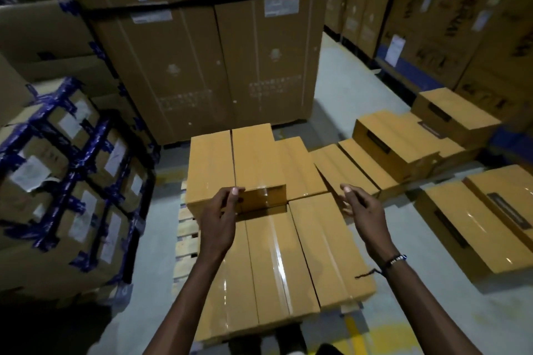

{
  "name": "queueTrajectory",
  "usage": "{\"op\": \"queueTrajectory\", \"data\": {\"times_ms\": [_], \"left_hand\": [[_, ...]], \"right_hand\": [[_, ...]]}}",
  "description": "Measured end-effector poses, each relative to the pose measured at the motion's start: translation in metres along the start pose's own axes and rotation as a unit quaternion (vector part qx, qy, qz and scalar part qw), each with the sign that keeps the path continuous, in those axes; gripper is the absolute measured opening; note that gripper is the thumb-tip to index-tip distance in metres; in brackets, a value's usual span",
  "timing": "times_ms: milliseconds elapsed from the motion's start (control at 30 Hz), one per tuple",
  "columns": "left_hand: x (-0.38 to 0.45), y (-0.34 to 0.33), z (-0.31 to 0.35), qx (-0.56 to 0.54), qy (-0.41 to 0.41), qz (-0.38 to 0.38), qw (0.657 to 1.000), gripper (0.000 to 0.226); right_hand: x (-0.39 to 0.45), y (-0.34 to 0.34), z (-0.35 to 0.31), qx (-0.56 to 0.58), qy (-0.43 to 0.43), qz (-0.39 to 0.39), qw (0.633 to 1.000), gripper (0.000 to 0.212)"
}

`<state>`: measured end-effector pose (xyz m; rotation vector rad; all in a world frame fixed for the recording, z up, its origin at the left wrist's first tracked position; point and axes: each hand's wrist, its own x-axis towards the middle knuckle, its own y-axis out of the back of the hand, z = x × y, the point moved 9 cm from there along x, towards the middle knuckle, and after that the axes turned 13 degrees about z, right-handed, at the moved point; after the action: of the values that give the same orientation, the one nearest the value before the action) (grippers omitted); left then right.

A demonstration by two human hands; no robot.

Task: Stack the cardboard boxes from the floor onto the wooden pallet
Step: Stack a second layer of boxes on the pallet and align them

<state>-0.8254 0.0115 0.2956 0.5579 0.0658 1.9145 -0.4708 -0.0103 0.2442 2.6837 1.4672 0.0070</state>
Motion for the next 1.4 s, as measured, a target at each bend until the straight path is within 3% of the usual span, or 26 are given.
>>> {"op": "queueTrajectory", "data": {"times_ms": [367,633,833,1067,1400], "left_hand": [[-0.105,-0.066,0.053,-0.132,0.097,-0.100,0.981,0.030],[-0.160,-0.163,0.107,-0.154,0.103,-0.165,0.969,0.029],[-0.186,-0.268,0.148,-0.152,0.101,-0.200,0.963,0.030],[-0.202,-0.396,0.182,-0.167,0.137,-0.164,0.963,0.029],[-0.170,-0.506,0.207,-0.122,0.138,-0.111,0.977,0.033]], "right_hand": [[-0.102,0.176,0.012,-0.016,-0.023,0.149,0.988,0.028],[-0.121,0.310,0.023,-0.003,-0.053,0.253,0.966,0.025],[-0.069,0.396,0.034,0.017,-0.061,0.286,0.956,0.025],[0.033,0.480,0.037,0.019,-0.060,0.256,0.965,0.025],[0.186,0.521,0.037,0.019,-0.075,0.196,0.977,0.025]]}}
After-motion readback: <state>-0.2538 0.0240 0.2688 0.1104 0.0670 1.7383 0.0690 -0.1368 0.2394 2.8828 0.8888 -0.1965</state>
